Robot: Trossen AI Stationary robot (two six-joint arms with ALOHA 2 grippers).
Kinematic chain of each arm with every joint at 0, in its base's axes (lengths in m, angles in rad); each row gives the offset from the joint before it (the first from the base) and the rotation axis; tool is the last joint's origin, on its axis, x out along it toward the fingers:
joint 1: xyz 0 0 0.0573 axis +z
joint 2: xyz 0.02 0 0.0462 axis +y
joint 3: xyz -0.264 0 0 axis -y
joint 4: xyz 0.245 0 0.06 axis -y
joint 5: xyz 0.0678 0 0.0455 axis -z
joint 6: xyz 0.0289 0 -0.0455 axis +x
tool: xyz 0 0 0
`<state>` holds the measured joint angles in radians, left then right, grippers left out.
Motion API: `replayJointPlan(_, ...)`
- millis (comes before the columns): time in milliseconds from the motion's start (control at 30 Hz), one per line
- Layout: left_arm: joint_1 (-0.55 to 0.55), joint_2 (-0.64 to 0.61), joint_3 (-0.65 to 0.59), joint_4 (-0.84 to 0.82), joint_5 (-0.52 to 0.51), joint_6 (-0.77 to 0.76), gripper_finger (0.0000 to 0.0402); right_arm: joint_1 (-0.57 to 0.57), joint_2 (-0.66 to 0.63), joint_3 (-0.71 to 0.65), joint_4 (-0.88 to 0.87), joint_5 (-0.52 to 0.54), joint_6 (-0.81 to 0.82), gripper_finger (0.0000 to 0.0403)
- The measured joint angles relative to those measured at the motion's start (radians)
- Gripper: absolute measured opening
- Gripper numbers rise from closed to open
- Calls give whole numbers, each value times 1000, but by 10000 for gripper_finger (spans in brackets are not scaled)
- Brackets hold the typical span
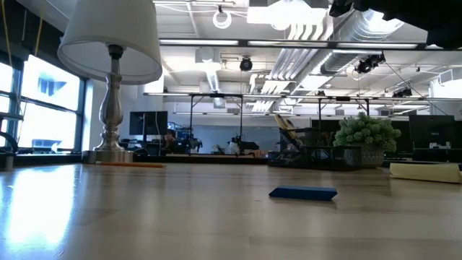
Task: Pick and place office supplies into organizer
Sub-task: Put the bottom orange pencil into the desk organizer
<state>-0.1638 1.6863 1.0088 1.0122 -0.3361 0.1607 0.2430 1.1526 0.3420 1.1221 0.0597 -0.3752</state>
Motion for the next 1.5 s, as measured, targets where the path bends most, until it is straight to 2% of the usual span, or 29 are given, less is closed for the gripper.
replayJointPlan(133,0,0,0,-13,-12,-19,147,0,0,0,0,3,-2,9)
replayJointPlan(300,0,0,0,-46,-15,-27,35,-1,0,0,-4,17,-8,9)
replayJointPlan(367,0,-2,0,-55,-23,-24,14,-1,0,-1,-7,25,-8,10)
replayJointPlan(533,0,-3,0,-80,-25,-26,21,0,-1,-1,-39,75,-11,13)
replayJointPlan(700,2,-6,0,-151,-38,-25,11,0,0,-2,-81,124,-27,45)
replayJointPlan(1000,2,-120,52,-588,-56,-50,7,0,1,-1,-152,233,-122,122)
replayJointPlan(1200,-3,-166,108,-894,-55,-120,5,-2,0,-1,-150,275,-122,148)
replayJointPlan(1500,0,-169,118,-942,-46,-151,6,-1,-1,-1,-153,229,-61,154)
